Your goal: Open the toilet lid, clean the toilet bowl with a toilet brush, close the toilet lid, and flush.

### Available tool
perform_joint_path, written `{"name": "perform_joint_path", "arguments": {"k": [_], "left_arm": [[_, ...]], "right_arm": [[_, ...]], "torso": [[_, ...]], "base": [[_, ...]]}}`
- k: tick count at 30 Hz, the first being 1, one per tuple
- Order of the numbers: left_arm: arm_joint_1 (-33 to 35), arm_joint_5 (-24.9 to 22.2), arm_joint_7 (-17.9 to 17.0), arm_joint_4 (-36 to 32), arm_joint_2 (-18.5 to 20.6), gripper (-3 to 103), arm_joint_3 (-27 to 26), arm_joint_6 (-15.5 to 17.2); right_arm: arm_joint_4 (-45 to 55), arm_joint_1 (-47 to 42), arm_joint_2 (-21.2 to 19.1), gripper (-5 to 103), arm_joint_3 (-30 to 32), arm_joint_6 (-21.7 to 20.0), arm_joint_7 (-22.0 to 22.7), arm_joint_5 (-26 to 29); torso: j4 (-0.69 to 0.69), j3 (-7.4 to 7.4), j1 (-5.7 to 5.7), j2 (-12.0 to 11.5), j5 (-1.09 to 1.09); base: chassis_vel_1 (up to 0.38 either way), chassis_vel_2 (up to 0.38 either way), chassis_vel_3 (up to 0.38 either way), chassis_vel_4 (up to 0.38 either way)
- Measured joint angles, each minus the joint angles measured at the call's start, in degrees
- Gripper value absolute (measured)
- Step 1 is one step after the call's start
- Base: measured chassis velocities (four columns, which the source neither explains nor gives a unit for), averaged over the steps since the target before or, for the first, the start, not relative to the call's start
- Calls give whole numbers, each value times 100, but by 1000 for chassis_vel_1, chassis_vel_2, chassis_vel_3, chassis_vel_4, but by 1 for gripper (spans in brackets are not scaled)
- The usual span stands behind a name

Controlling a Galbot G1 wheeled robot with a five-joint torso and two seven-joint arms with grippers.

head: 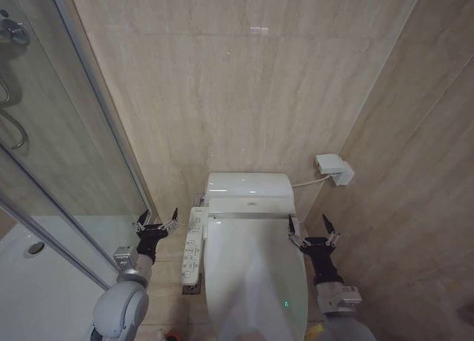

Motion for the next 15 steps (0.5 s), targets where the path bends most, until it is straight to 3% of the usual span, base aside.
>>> {"name": "perform_joint_path", "arguments": {"k": [7,15], "left_arm": [[-5,22,35,27,-3,100,12,-80],[-6,0,25,9,21,100,18,-179]], "right_arm": [[0,0,0,100,0,0,0,0],[0,0,0,100,0,0,0,0]], "torso": [[0,-128,-99,-227,0],[0,-170,-128,-299,0]], "base": [[0,0,0,0],[0,0,0,0]]}}
